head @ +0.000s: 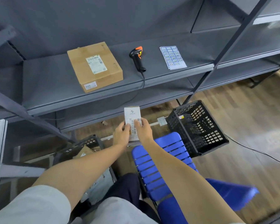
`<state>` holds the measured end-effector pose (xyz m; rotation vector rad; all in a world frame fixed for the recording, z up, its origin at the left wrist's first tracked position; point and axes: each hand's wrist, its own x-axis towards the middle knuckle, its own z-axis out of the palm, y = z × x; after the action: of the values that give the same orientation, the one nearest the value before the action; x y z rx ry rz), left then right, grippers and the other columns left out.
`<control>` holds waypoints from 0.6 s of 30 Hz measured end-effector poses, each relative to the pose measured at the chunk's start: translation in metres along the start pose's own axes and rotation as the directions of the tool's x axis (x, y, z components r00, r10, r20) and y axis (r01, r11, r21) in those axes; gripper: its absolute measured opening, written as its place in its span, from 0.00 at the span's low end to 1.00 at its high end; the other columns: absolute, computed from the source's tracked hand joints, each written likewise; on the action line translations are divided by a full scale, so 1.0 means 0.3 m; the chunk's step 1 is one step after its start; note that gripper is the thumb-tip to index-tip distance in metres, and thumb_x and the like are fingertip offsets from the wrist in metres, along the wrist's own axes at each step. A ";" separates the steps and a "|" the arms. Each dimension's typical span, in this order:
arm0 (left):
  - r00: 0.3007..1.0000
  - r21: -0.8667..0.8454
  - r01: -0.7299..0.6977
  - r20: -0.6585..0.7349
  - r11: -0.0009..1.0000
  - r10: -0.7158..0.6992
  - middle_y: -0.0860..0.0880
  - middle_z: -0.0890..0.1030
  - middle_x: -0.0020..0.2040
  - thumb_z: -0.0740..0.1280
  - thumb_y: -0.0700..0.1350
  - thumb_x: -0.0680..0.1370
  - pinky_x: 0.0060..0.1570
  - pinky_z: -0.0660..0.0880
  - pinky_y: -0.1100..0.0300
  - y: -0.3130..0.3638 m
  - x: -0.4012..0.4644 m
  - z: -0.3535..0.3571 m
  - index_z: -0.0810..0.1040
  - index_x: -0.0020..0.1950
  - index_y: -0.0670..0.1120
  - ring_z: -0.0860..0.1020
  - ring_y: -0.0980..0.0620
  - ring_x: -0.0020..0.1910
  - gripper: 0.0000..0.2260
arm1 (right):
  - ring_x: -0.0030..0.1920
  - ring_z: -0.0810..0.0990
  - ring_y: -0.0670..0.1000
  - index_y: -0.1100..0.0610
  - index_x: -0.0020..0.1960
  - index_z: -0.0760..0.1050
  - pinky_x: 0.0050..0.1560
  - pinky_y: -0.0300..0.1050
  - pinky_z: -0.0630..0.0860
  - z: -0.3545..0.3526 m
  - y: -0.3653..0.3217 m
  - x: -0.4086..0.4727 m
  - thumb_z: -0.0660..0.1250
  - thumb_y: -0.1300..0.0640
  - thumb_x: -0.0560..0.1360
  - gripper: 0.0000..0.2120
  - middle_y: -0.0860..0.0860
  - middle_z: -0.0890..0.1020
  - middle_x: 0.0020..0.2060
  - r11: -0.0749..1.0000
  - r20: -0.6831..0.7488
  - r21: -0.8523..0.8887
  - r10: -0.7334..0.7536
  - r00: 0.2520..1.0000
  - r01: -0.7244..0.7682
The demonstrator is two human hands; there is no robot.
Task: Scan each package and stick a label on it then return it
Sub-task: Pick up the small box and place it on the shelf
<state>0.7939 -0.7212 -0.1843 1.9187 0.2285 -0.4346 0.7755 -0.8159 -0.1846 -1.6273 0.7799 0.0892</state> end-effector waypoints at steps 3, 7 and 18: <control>1.000 0.009 0.004 0.019 1.000 -0.004 0.57 0.80 0.47 0.58 0.45 0.81 0.47 0.72 0.58 0.013 0.058 0.011 0.77 0.63 0.50 0.78 0.54 0.48 0.13 | 0.48 0.78 0.43 0.53 0.66 0.69 0.37 0.33 0.72 0.008 -0.010 0.051 0.60 0.48 0.79 0.18 0.48 0.79 0.55 1.000 -0.021 0.015 0.020 1.000 -0.019; 0.999 0.013 0.024 0.047 1.000 -0.025 0.48 0.80 0.56 0.57 0.44 0.81 0.56 0.75 0.47 0.033 0.116 0.027 0.77 0.62 0.47 0.77 0.47 0.54 0.13 | 0.52 0.80 0.48 0.53 0.66 0.70 0.46 0.41 0.78 0.026 -0.020 0.103 0.60 0.49 0.79 0.17 0.49 0.80 0.55 0.998 -0.044 0.041 0.044 0.998 -0.042; 1.000 -0.124 0.025 0.011 0.992 -0.024 0.50 0.80 0.58 0.60 0.42 0.81 0.47 0.75 0.61 0.040 0.173 0.016 0.75 0.68 0.46 0.78 0.51 0.53 0.16 | 0.49 0.79 0.42 0.53 0.66 0.70 0.42 0.36 0.76 0.056 -0.039 0.151 0.61 0.49 0.80 0.17 0.47 0.80 0.54 0.999 -0.048 0.035 0.004 0.999 -0.002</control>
<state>0.8447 -0.7324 -0.1965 1.7933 0.2669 -0.4359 0.8225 -0.8202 -0.2001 -1.6001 0.8168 0.0383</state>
